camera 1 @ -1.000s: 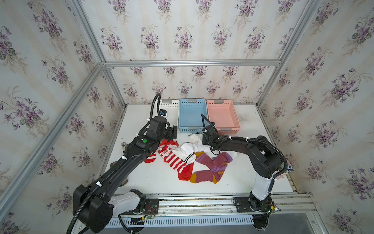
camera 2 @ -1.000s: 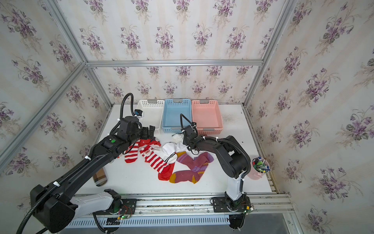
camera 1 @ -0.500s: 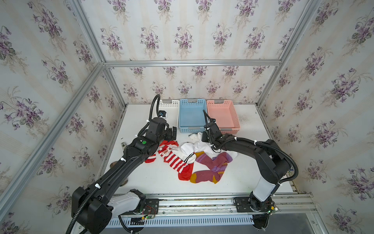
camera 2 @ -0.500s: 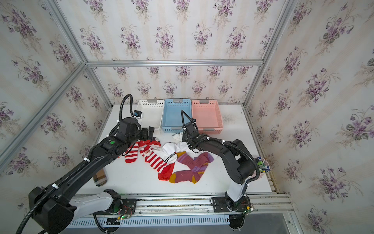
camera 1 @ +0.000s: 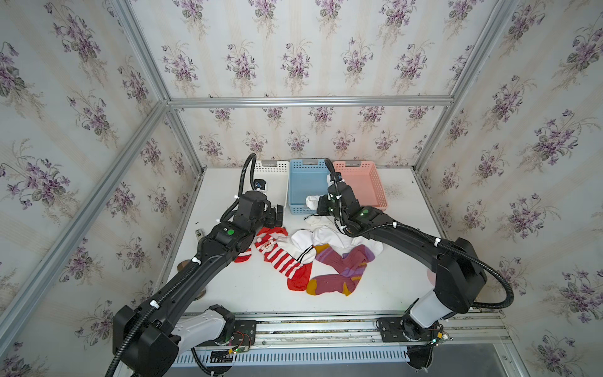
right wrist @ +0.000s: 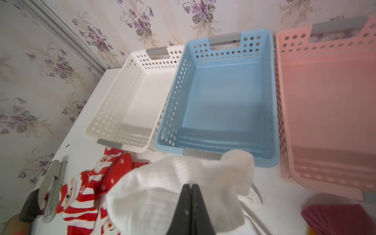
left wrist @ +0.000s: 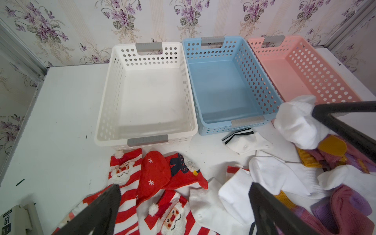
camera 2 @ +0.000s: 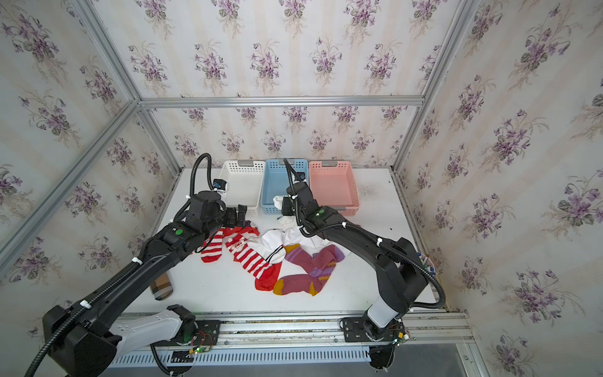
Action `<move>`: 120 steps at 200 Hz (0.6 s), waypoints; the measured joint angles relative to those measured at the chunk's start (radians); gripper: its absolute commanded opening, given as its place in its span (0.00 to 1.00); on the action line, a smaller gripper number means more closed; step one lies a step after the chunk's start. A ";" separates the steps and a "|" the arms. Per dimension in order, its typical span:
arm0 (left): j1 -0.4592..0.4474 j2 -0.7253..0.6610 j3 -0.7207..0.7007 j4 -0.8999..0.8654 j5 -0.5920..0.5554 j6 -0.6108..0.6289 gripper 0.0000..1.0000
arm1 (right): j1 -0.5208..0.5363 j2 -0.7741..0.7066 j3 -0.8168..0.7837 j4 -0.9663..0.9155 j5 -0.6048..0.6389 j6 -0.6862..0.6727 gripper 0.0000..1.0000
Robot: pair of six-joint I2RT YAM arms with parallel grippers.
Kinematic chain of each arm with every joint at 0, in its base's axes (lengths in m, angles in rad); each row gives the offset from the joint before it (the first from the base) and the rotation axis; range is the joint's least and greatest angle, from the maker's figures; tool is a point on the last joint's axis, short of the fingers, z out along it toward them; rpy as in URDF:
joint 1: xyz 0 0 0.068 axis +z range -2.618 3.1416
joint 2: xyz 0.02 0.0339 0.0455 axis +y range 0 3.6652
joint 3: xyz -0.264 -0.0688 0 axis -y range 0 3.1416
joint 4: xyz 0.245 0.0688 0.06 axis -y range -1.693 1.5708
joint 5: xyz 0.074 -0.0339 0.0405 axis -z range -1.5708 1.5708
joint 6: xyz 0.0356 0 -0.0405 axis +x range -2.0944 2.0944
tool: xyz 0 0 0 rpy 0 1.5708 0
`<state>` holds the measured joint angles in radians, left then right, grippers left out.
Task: Sort the socks into the basket by color
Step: Pick up the sock at the center of the board, then place the sock in the bin.
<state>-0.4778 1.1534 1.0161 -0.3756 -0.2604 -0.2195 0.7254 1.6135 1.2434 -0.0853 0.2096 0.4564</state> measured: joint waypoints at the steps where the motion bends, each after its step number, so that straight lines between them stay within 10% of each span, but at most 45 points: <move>1: 0.000 0.000 0.000 0.000 0.000 0.000 1.00 | 0.000 0.000 0.002 0.000 0.000 -0.002 0.00; 120: 0.000 -0.061 -0.019 -0.034 0.000 -0.032 1.00 | 0.010 0.294 0.324 0.067 -0.229 -0.063 0.00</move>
<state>-0.4782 1.0924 0.9970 -0.4091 -0.2604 -0.2512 0.7349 1.9076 1.5677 -0.0181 -0.0189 0.3931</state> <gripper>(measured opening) 0.996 0.049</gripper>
